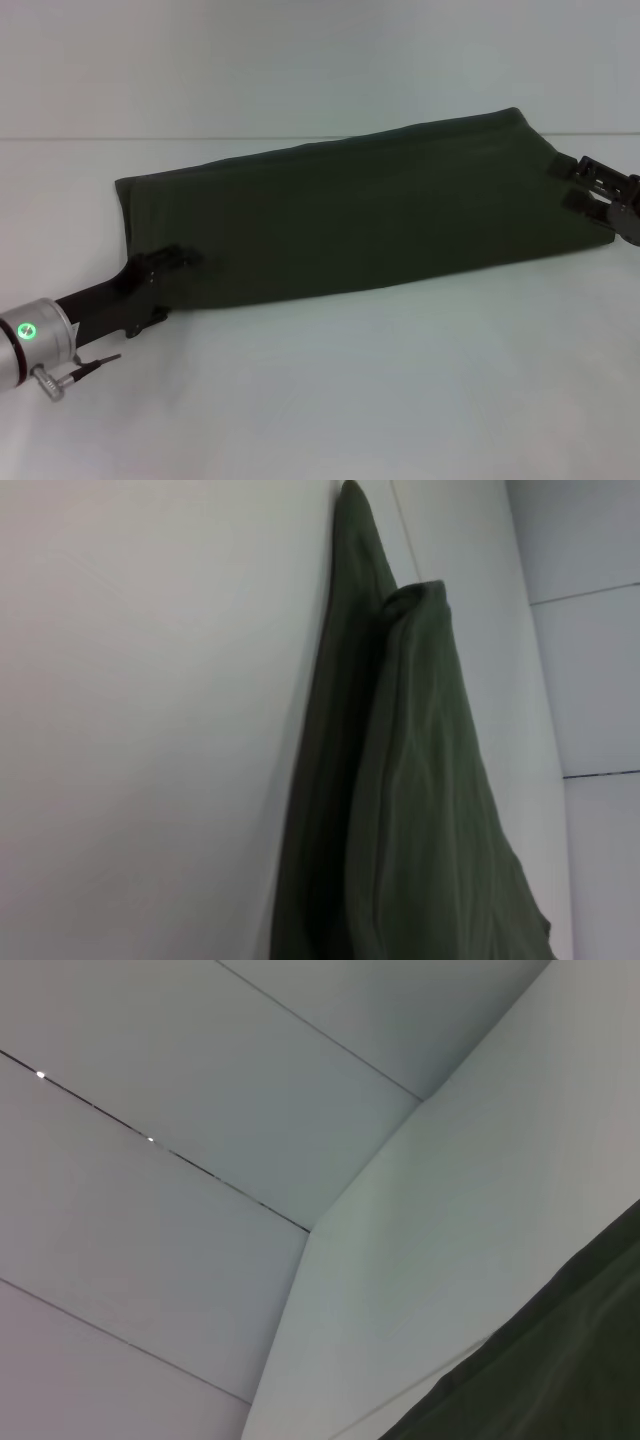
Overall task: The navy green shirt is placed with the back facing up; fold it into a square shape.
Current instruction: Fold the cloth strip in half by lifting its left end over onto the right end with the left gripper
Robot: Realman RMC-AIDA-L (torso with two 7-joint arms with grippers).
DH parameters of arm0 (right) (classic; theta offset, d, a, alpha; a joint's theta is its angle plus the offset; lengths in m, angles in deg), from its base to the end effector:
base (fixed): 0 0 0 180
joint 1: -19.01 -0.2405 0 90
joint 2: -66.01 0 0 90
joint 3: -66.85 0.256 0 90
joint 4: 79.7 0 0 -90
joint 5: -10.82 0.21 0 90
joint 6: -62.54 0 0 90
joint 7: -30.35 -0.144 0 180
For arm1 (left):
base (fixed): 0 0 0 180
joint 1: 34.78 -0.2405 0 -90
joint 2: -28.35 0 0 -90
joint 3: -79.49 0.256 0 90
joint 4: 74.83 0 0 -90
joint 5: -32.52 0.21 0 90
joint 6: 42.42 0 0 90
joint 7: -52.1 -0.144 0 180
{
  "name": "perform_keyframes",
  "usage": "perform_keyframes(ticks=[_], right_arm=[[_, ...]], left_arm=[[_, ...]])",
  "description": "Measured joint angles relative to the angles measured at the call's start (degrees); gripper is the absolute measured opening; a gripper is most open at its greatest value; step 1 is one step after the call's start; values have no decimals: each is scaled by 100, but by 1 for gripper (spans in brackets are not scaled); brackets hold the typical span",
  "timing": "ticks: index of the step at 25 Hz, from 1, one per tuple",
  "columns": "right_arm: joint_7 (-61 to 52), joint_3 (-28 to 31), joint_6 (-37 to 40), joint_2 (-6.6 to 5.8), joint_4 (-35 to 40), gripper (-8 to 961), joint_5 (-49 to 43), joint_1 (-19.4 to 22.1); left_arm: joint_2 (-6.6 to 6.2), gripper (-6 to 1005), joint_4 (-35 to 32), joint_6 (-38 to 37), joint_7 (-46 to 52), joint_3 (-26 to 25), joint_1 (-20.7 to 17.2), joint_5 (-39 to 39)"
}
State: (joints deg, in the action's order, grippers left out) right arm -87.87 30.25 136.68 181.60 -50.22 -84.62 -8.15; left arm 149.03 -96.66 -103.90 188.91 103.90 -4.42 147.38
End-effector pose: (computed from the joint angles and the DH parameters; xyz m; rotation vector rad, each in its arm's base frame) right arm 0.3067 0.3564 0.0398 -1.9013 1.6618 1.1616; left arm -0.3334 0.3424 -0.0305 -1.4602 -2.2062 -0.9949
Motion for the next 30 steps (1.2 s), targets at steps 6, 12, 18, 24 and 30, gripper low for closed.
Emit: perform_keyframes(ticks=[6, 12, 18, 24, 30], right_arm=[[-16, 25, 15, 9, 1, 928, 0, 13], [-34, 35, 11, 17, 4, 928, 0, 23], [-41, 47, 13, 17, 5, 927, 0, 23], [-45, 77, 13, 17, 5, 927, 0, 30], [-51, 94, 3, 1, -92, 927, -1, 44]], left_arm=[[7, 678, -77, -67, -32, -15, -32, -60], [-1, 579, -81, -119, -84, -20, -36, -97], [-14, 295, -161, -219, -185, 5, -19, -98], [-139, 90, -531, -314, -178, 224, -56, 141], [-366, 34, -1038, -347, 142, 39, -234, 674]])
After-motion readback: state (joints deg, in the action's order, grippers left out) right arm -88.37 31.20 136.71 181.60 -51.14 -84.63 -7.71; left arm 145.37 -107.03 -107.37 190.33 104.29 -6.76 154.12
